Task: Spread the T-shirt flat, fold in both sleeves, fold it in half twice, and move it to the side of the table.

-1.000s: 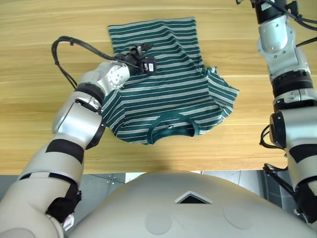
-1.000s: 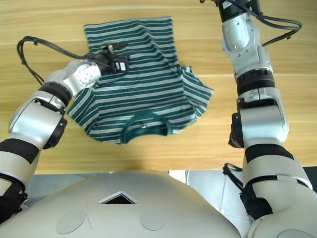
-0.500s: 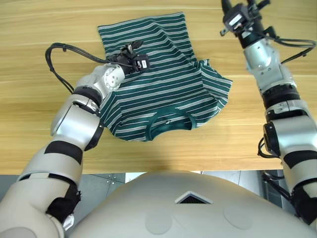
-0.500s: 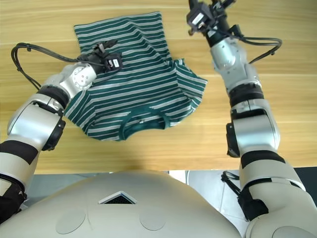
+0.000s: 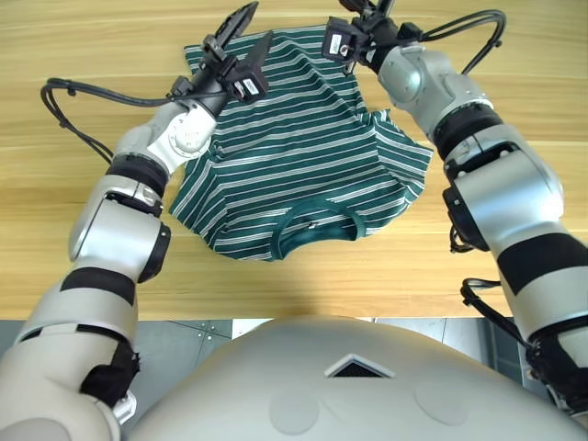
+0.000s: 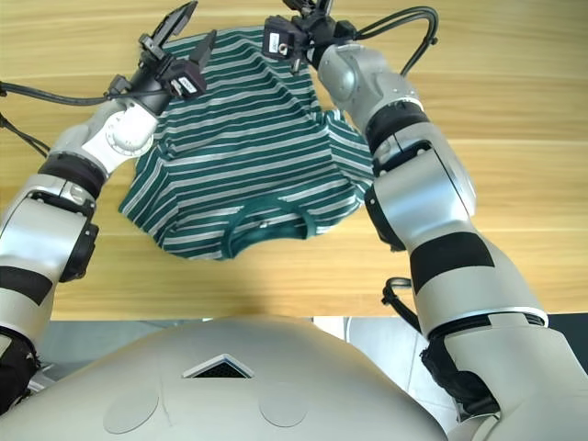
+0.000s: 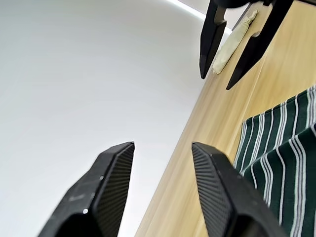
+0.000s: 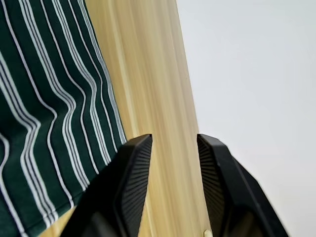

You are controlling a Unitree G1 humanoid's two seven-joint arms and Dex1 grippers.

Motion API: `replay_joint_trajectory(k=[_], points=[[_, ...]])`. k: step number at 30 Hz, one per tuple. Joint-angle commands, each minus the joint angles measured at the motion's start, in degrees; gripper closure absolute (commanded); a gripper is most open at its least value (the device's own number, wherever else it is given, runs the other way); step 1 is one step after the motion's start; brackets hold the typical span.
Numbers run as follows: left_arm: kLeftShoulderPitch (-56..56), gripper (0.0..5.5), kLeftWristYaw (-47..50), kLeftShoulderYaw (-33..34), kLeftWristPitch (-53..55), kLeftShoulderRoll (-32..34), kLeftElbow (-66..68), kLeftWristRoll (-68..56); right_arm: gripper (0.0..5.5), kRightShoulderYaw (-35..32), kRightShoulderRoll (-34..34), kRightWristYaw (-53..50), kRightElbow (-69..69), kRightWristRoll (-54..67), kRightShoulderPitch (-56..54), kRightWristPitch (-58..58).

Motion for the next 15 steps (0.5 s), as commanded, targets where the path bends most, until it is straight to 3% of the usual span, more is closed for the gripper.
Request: replay_joint_trajectory(k=[1, 15], points=[[3.0, 3.35, 0.5, 0.6, 0.3, 0.7, -6.5, 0.4, 3.83, 1.5, 0.8, 1.7, 1.6, -1.6, 1.0, 3.5], [14.7, 3.35, -3.4, 5.5, 3.6, 2.5, -24.5, -1.9, 3.83, 1.4, 0.4, 4.4, 2.5, -1.1, 11.1, 6.9]])
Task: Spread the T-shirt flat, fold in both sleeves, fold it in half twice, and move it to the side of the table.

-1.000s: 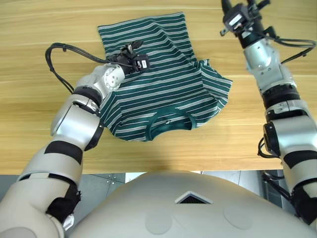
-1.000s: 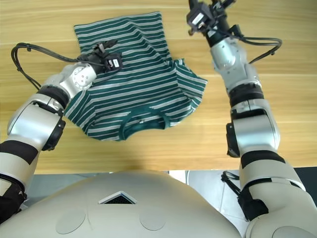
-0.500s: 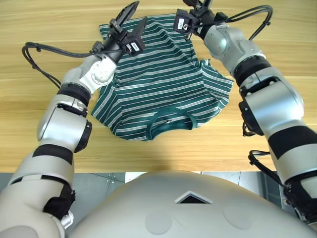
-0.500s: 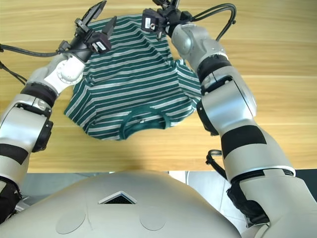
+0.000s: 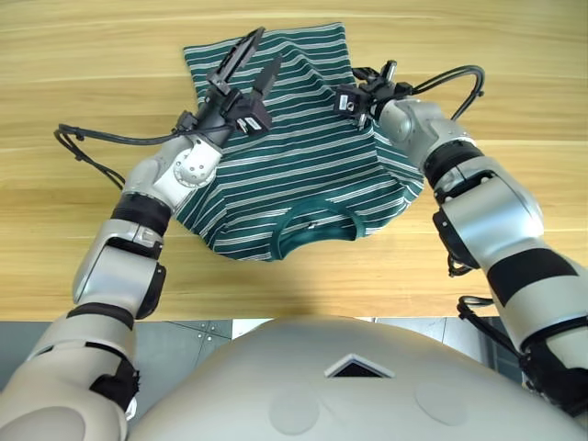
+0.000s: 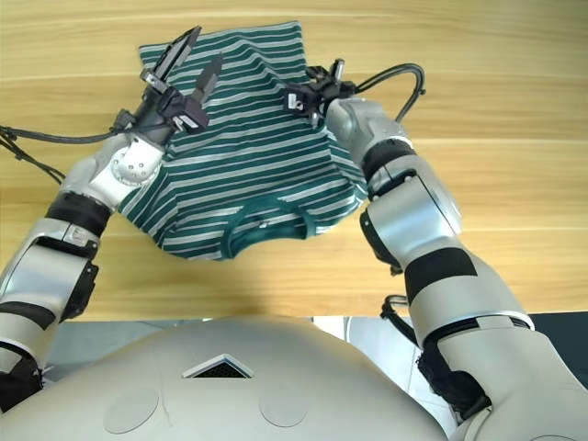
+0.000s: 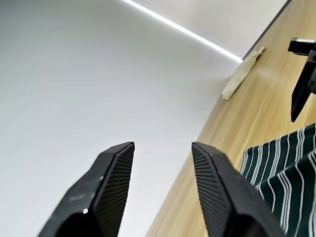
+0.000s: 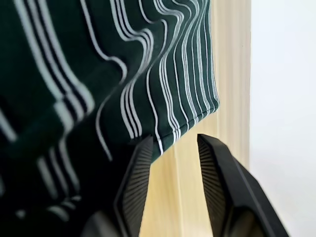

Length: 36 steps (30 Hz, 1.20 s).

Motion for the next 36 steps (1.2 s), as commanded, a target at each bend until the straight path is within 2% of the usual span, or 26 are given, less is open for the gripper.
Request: replay_joint_trajectory(k=[1, 10, 15, 16, 19, 22, 26, 31, 36], points=[[1.5, 3.35, -2.0, 1.1, 1.1, 0.5, -2.8, -0.7, 3.83, -1.3, -0.3, 2.1, 1.1, 1.3, 3.0, 0.7], [6.2, 3.35, -5.5, 2.4, 1.7, 2.3, -5.3, -1.5, 3.83, -10.1, -8.8, 0.5, 0.9, 8.2, 3.9, 4.5], [8.4, 3.35, -9.9, -0.2, 0.9, 3.2, -3.9, 0.1, 3.83, -10.7, -8.8, -0.2, 0.2, 8.4, 3.6, 2.7], [8.7, 3.35, -10.9, -0.9, 0.4, 3.4, -3.6, 0.4, 3.83, -11.4, -8.4, -1.0, -0.1, 9.1, 3.2, 1.1], [8.9, 3.35, -12.5, -2.0, -0.1, 3.2, -2.3, 0.6, 3.83, -19.0, -7.3, -3.4, -2.7, 17.0, 1.4, -10.5], [7.2, 3.35, -13.6, -4.2, 1.4, 2.0, 1.6, 2.6, 3.83, -23.6, -8.8, -4.0, -7.6, 22.3, 2.6, -22.4], [9.1, 3.35, -16.8, -8.3, 3.5, 3.9, 4.9, 6.7, 3.83, -24.8, -14.3, -3.6, -22.0, 22.6, 10.0, -28.6], [22.0, 3.35, -20.2, -6.9, 4.7, 10.4, -6.8, 2.6, 3.83, -22.6, -19.5, 4.3, -43.9, 20.1, 28.4, -21.1], [31.5, 3.35, -20.5, -2.6, 7.5, 12.3, -20.9, -2.6, 3.83, -20.5, -19.0, 4.2, -47.9, 15.6, 33.1, -15.0]])
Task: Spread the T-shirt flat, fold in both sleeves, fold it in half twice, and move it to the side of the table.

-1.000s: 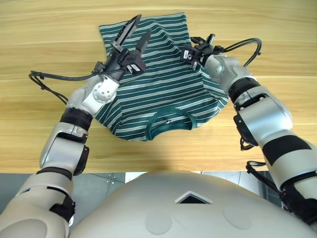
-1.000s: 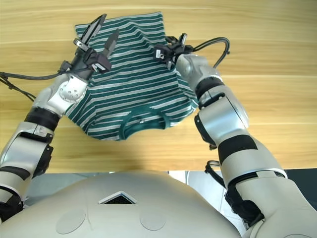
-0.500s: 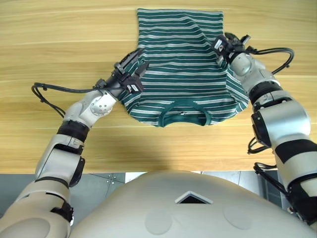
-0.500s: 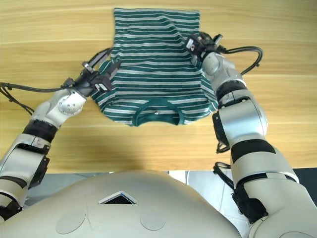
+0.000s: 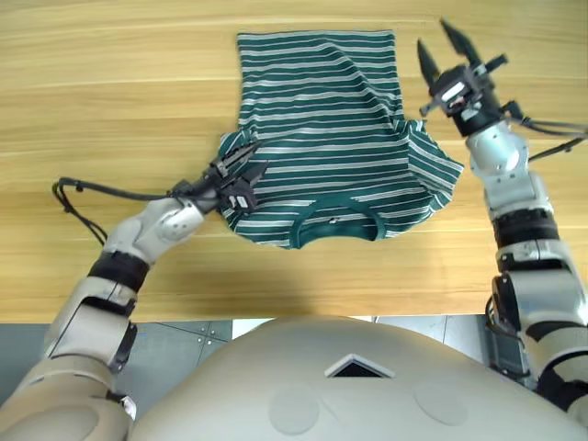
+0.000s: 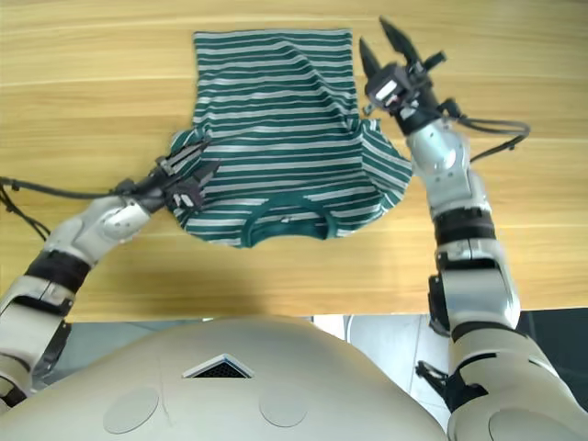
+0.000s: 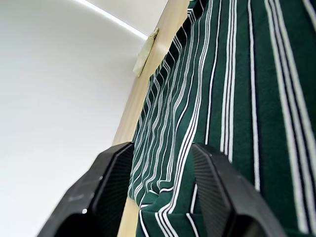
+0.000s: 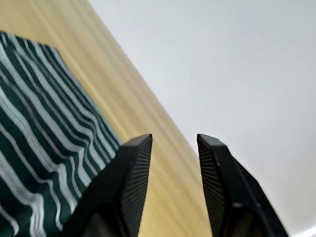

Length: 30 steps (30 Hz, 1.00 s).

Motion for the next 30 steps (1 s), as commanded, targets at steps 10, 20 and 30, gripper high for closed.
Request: replay_joint_trajectory(k=[10, 20, 30], points=[[7.7, 3.35, 13.4, 18.8, 3.4, -0.8, -16.7, -1.7, 3.83, 1.7, 4.0, -3.0, 0.7, -1.9, -2.1, 0.2], [36.7, 3.35, -2.0, 34.4, 11.2, 8.4, -27.9, -1.5, 3.83, 1.7, 2.6, -6.4, 2.8, -4.4, -3.7, -0.8], [54.0, 3.35, -19.0, 32.7, 14.3, 6.3, -43.5, -9.2, 3.83, 2.7, -0.3, -11.8, 12.8, -8.4, -13.1, -1.4]])
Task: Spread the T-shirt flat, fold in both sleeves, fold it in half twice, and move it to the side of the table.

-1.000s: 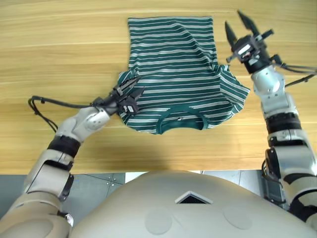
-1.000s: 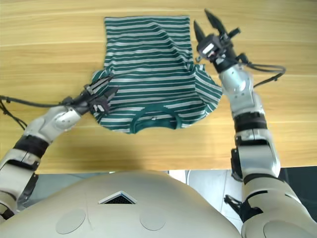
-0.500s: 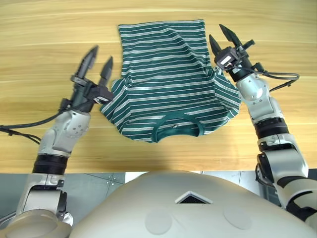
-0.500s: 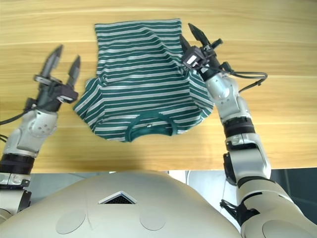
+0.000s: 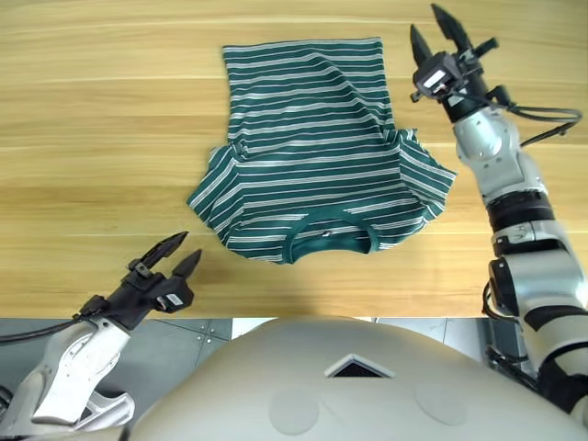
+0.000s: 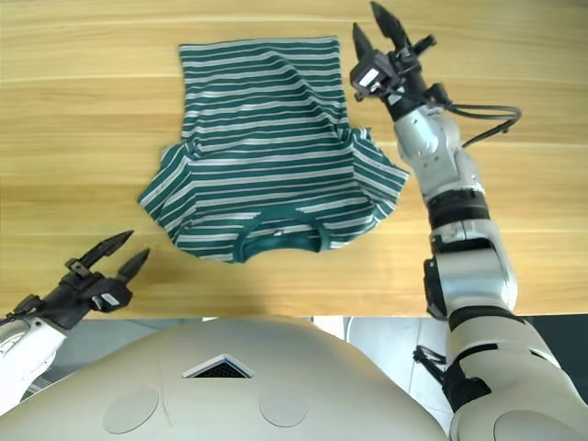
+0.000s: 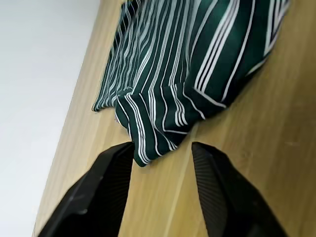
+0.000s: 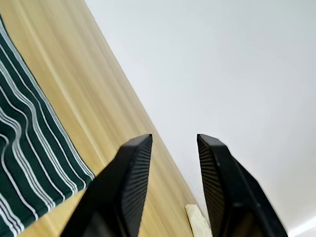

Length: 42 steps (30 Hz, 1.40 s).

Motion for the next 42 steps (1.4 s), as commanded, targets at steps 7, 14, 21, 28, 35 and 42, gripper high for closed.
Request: replay_joint_trajectory(k=[7, 14, 21, 28, 35, 42], points=[[-15.6, 3.35, -5.2, -10.3, 3.2, -0.2, 14.5, 7.6, 3.83, 0.5, -1.9, -1.4, 2.5, -1.2, -1.1, -0.9], [-18.7, 3.35, -4.6, -12.0, 4.6, 1.2, 16.8, 10.6, 3.83, 0.2, -2.2, -1.5, 2.1, -0.6, -0.1, -0.8], [-20.4, 3.35, -1.9, -9.8, 9.1, 2.0, 20.0, 14.1, 3.83, 0.1, -1.9, -2.1, 2.0, -0.3, 0.7, -0.7], [-26.8, 3.35, -1.6, -14.7, 6.7, 1.5, 23.9, 14.1, 3.83, -0.1, -1.7, -2.8, 2.2, -0.1, 1.3, -0.7], [-28.6, 3.35, -1.8, -17.7, 5.9, 1.4, 24.7, 12.9, 3.83, -0.7, -2.3, -3.1, 2.0, 0.4, 2.0, -0.5], [-28.2, 4.05, -2.2, -17.9, 6.9, 2.5, 24.5, 12.9, 3.83, -1.0, -2.4, -2.8, 2.3, 0.7, 2.1, -0.5]])
